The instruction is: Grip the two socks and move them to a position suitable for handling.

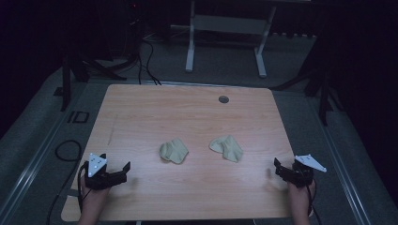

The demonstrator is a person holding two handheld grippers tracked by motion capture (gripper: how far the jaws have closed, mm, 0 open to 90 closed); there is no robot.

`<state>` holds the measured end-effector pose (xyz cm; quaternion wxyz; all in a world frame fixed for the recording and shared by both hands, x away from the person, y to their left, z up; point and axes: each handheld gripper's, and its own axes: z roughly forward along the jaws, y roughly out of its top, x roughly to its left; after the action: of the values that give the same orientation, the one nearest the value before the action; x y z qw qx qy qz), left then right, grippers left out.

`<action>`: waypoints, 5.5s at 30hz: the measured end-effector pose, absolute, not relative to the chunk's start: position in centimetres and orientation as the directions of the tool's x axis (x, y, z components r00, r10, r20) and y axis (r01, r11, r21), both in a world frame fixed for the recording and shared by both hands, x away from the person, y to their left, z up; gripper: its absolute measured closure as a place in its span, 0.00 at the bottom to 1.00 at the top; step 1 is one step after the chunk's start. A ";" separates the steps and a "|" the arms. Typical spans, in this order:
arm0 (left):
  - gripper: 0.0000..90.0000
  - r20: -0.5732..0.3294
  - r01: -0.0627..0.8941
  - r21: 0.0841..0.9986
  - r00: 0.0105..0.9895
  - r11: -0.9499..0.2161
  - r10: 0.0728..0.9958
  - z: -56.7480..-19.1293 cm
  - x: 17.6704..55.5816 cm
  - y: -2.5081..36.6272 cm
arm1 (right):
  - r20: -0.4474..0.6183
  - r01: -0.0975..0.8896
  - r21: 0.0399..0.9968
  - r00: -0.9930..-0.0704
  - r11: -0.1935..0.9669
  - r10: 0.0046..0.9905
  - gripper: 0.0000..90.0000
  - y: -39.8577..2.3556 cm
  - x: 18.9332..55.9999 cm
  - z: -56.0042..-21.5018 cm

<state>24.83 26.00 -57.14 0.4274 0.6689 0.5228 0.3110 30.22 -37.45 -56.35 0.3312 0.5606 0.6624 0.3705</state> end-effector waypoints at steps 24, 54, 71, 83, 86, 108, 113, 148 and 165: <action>0.02 -0.053 0.432 0.898 0.292 -0.082 0.955 -56.8 24.2 25.1 | 0.107 0.619 0.776 -0.323 0.125 0.940 0.14 -32.1 33.3 -53.5; 0.02 -0.076 0.444 0.892 0.336 -0.087 0.939 -56.8 24.1 24.5 | 0.053 0.604 0.725 -0.528 0.331 0.848 0.22 -20.8 38.2 -53.8; 0.02 -0.086 0.450 0.889 0.347 -0.085 0.934 -56.8 24.2 24.5 | -0.049 0.603 0.681 -0.530 0.417 0.847 0.50 -18.4 39.2 -55.9; 0.02 -0.088 0.455 0.886 0.349 -0.087 0.933 -56.9 24.1 24.5 | -0.079 0.607 0.646 -0.550 0.463 0.831 0.89 -17.7 38.9 -54.9; 0.02 -0.088 0.455 0.887 0.349 -0.086 0.933 -56.9 24.1 24.5 | -0.075 0.585 0.672 -0.556 0.454 0.828 0.89 -17.6 38.0 -53.5; 0.02 -0.068 0.442 0.889 0.382 -0.118 0.922 -56.6 23.7 23.3 | -0.025 0.511 0.697 -0.684 0.503 0.729 0.89 -12.8 27.8 -52.4; 0.02 -0.062 0.431 0.892 0.409 -0.133 0.911 -56.4 23.5 22.6 | -0.003 0.537 0.670 -0.688 0.512 0.726 0.89 -12.5 27.1 -54.4; 0.04 -0.032 0.384 0.866 0.683 -0.321 0.730 -55.3 22.8 15.0 | 0.019 0.513 0.700 -0.708 0.497 0.706 0.36 -8.9 25.2 -55.2; 0.99 0.008 0.338 0.732 0.864 -0.591 0.504 -56.8 25.0 9.7 | 0.027 0.502 0.649 -0.766 0.572 0.642 0.74 -9.7 25.1 -55.6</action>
<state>24.96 9.70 -56.78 0.3846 0.8854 0.2377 0.1079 25.11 -9.71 -55.65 0.1061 0.3248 0.8802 0.3293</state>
